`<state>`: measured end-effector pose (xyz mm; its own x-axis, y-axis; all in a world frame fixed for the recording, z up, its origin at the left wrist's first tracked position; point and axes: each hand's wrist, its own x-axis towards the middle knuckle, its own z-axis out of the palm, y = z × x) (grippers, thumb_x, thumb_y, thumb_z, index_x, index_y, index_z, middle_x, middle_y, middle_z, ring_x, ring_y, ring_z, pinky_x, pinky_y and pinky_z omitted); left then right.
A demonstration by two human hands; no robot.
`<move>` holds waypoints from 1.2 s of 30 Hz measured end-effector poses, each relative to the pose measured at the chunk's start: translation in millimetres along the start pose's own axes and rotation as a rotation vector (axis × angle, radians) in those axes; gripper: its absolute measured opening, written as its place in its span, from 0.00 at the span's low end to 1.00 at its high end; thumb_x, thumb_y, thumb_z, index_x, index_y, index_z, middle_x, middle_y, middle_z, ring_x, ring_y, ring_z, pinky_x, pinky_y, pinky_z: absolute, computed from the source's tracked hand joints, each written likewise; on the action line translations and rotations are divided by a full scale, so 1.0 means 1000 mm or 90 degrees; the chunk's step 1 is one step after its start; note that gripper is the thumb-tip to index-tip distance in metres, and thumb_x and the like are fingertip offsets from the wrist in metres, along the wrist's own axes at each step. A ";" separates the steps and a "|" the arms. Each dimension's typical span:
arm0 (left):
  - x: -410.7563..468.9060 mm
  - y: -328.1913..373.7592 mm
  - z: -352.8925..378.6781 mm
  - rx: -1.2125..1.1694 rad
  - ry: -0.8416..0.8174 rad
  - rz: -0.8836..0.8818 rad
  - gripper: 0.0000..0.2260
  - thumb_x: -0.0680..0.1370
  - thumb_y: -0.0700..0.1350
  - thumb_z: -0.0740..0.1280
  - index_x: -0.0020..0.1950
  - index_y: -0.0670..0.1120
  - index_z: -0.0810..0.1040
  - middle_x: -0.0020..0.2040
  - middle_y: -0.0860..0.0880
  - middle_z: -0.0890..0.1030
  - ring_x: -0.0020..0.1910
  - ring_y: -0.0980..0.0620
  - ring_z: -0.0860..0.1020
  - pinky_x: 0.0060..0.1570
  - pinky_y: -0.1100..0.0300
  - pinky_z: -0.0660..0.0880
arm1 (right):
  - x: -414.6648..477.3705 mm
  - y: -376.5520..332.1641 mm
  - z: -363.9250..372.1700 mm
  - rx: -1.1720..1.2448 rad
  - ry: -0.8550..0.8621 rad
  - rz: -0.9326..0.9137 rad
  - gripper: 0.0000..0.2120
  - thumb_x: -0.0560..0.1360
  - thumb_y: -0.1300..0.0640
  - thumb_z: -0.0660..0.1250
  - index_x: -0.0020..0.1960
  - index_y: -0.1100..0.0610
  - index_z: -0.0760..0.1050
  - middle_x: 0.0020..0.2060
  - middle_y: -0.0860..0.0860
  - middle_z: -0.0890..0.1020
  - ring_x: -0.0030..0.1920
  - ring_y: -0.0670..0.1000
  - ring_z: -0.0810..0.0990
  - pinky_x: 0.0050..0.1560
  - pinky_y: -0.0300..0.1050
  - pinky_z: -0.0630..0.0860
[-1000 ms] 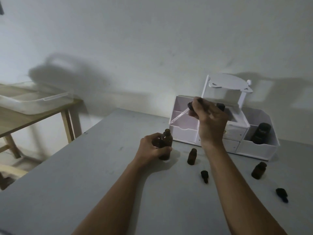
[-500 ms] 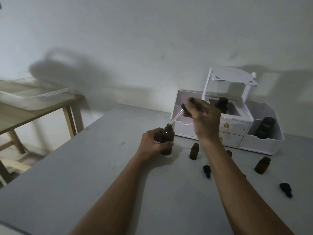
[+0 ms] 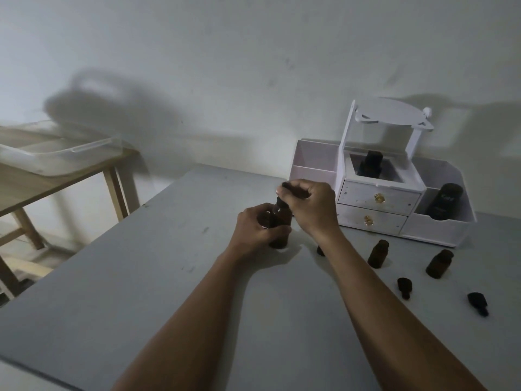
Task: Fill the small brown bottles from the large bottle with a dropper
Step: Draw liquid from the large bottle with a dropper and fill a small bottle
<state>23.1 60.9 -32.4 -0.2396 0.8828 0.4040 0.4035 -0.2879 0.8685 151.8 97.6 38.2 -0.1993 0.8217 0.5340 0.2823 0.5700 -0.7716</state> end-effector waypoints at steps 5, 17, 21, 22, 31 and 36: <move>-0.001 0.002 0.000 -0.010 0.000 -0.004 0.09 0.68 0.46 0.75 0.48 0.51 0.85 0.41 0.50 0.85 0.41 0.51 0.84 0.44 0.51 0.82 | -0.003 0.002 0.000 0.009 0.010 0.013 0.05 0.73 0.55 0.74 0.47 0.55 0.86 0.39 0.47 0.86 0.40 0.42 0.84 0.46 0.38 0.81; -0.002 0.004 0.002 -0.009 0.000 0.005 0.07 0.70 0.43 0.74 0.47 0.51 0.84 0.40 0.51 0.84 0.40 0.53 0.83 0.40 0.58 0.80 | -0.001 0.001 0.008 0.037 0.057 0.040 0.04 0.73 0.57 0.74 0.42 0.58 0.85 0.35 0.49 0.86 0.37 0.47 0.84 0.44 0.42 0.82; -0.002 0.003 0.001 -0.013 -0.004 0.002 0.07 0.70 0.43 0.74 0.46 0.50 0.84 0.39 0.51 0.84 0.39 0.53 0.83 0.40 0.58 0.80 | -0.002 0.002 0.008 0.037 0.061 0.034 0.04 0.73 0.57 0.74 0.43 0.58 0.86 0.35 0.49 0.86 0.37 0.46 0.84 0.44 0.41 0.82; -0.002 0.003 0.000 -0.011 -0.007 0.004 0.07 0.70 0.43 0.74 0.47 0.50 0.84 0.39 0.51 0.84 0.40 0.53 0.83 0.40 0.59 0.79 | -0.003 0.002 0.008 0.039 0.057 0.036 0.05 0.73 0.56 0.74 0.43 0.58 0.86 0.35 0.49 0.86 0.37 0.46 0.84 0.44 0.41 0.82; -0.002 0.002 -0.001 -0.003 -0.011 -0.012 0.10 0.69 0.48 0.75 0.49 0.51 0.84 0.41 0.53 0.84 0.43 0.54 0.82 0.41 0.62 0.76 | 0.002 -0.015 -0.007 0.094 0.064 -0.025 0.01 0.75 0.56 0.73 0.44 0.52 0.82 0.35 0.40 0.83 0.37 0.36 0.82 0.40 0.26 0.75; -0.006 0.010 -0.002 -0.041 -0.028 -0.042 0.13 0.67 0.51 0.76 0.51 0.54 0.83 0.44 0.54 0.85 0.45 0.57 0.82 0.46 0.60 0.78 | 0.013 -0.039 -0.023 0.096 0.108 -0.098 0.01 0.75 0.57 0.72 0.46 0.53 0.80 0.36 0.39 0.82 0.39 0.34 0.81 0.42 0.25 0.74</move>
<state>27.1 51.7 -25.3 -0.2241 0.9159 0.3331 0.3306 -0.2501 0.9100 159.5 86.1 83.4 -0.0650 0.7214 0.6895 0.1147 0.6918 -0.7129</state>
